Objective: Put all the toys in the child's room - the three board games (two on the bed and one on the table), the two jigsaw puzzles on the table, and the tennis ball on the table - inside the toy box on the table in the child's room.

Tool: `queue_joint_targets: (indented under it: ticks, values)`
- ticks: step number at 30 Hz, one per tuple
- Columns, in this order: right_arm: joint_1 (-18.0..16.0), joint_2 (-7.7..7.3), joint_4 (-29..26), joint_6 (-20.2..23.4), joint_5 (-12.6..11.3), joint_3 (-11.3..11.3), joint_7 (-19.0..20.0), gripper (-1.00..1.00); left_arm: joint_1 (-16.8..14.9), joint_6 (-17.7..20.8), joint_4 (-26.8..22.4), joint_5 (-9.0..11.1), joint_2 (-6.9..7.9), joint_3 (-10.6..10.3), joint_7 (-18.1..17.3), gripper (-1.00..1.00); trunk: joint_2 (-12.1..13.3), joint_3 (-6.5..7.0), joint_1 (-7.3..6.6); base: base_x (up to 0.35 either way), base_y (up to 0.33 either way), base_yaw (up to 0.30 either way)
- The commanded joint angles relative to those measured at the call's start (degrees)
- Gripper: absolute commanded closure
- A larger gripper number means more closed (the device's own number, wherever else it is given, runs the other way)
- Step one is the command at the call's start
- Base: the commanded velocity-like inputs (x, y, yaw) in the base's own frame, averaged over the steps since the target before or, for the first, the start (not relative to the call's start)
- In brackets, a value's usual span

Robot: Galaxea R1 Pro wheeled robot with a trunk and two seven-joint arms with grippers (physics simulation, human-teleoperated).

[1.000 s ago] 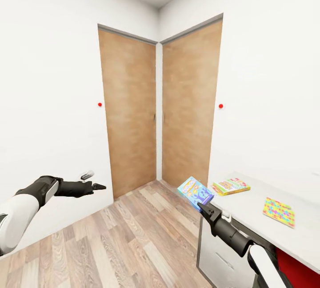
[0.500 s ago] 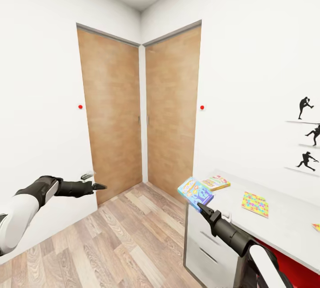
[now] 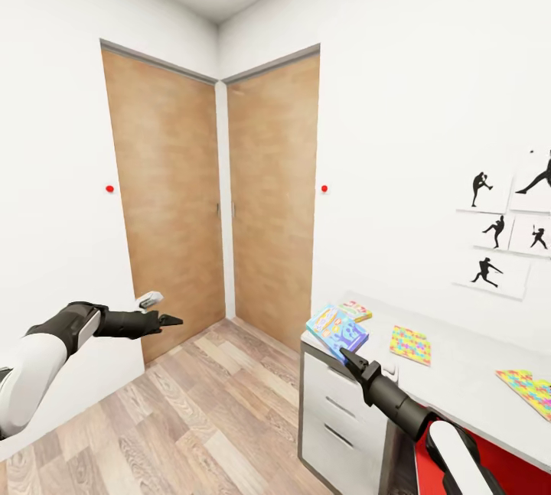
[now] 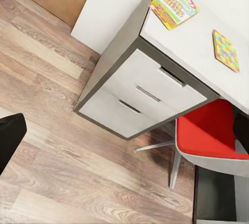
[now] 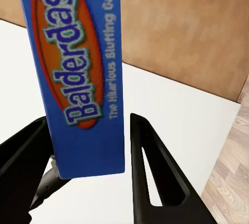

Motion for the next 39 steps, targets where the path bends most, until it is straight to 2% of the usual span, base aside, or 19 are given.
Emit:
queue_joint_targets:
  ticks: [1,3,14,26,39]
  values:
    - [-0.02,-0.01,0.02,0.37,-0.15,-0.09,0.04,1.00,0.00,0.34,-0.06,-0.55,-0.02,0.50,-0.22,-1.00,0.39,0.17,-0.21,0.000,0.000,-0.025]
    - [-0.04,-0.03,0.03,0.38,-0.18,-0.17,0.04,1.00,0.00,0.31,-0.06,-0.55,-0.03,0.51,-0.21,-1.00,1.20,0.47,-0.65,0.000,0.000,-0.013]
    - [-0.04,-0.05,0.10,0.39,-0.24,-0.22,0.04,1.00,0.00,0.30,-0.06,-0.55,0.01,0.52,-0.64,-1.00,1.20,-0.48,-0.65,0.000,0.000,-0.021]
    - [-0.03,0.04,0.02,0.38,-0.15,-0.17,0.04,1.00,0.00,0.38,-0.06,-0.55,-0.03,0.51,-0.18,-1.00,6.01,1.07,-3.29,0.000,0.000,-0.048]
    - [-0.02,-0.04,0.10,0.39,-0.24,-0.22,0.13,1.00,0.00,0.36,-0.06,-0.55,-0.03,0.52,-0.12,-1.00,11.22,3.26,-6.14,0.000,0.000,-0.249]
